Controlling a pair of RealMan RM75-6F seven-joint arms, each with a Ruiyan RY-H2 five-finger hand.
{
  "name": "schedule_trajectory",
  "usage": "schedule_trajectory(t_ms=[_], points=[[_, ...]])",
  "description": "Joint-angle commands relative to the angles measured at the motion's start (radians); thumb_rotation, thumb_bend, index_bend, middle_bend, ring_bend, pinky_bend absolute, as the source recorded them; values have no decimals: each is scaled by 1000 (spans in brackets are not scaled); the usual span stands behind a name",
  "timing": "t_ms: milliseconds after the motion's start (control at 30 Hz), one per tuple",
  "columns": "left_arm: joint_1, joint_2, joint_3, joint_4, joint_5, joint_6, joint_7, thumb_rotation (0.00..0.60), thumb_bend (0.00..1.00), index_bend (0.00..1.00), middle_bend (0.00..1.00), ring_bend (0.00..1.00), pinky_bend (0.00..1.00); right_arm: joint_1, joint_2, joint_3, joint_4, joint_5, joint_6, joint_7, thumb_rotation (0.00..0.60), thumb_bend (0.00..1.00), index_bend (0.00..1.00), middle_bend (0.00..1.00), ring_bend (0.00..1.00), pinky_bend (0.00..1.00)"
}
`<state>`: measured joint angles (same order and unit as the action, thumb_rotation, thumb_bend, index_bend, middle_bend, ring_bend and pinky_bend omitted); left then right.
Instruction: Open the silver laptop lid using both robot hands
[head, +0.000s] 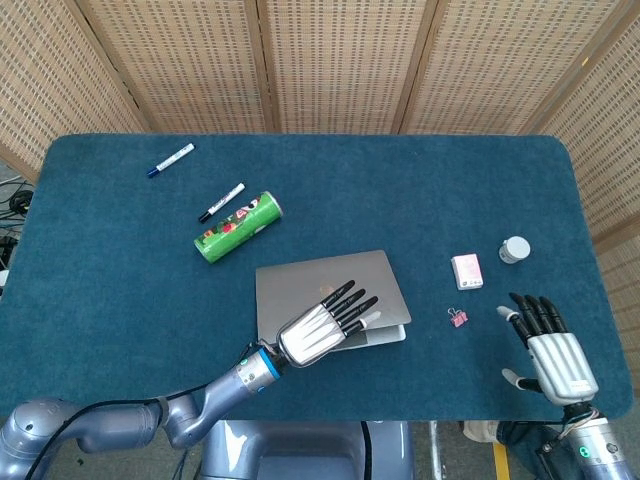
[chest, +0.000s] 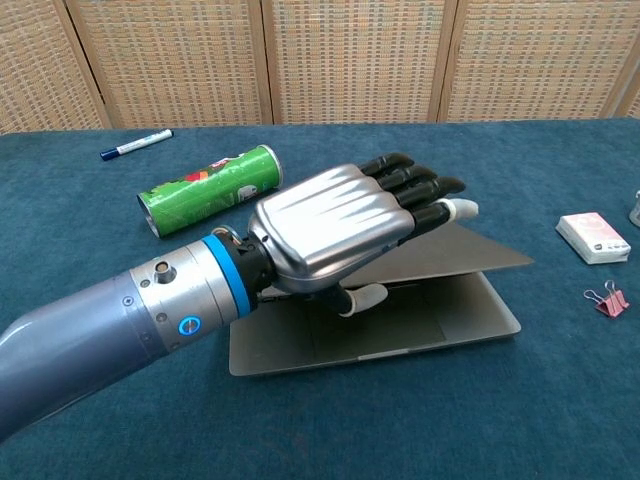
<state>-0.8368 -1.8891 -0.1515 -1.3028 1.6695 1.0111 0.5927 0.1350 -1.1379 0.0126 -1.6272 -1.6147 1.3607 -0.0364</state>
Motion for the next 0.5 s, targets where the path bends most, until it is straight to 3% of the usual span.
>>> schedule_trajectory(t_ms=[33,133,200,267,367,500], points=[[-5,11,-7,-5,-5,3,9,600,400,0,0,0,0,56,-33,-36,56,-58,-76,81,600,337,224,138,8,64],[-9,23,-11,-16,-11,7,9,600,401,0,0,0,0,90,-63,-53,94,-101,-105,123,600,488,224,141,19,81],[-12,32,-14,-21,-12,12,13,600,404,0,0,0,0,110,-82,-65,115,-130,-119,139,600,762,224,141,19,82],[-14,40,-15,-32,-18,13,11,600,405,0,0,0,0,135,-105,-76,136,-160,-136,156,600,930,224,141,19,82],[-17,52,-16,-43,-21,19,8,600,405,0,0,0,0,167,-142,-80,165,-179,-160,170,600,995,224,140,19,82],[-22,63,-16,-49,-28,19,12,600,405,0,0,0,0,200,-181,-73,166,-168,-207,136,600,1000,224,139,19,83]])
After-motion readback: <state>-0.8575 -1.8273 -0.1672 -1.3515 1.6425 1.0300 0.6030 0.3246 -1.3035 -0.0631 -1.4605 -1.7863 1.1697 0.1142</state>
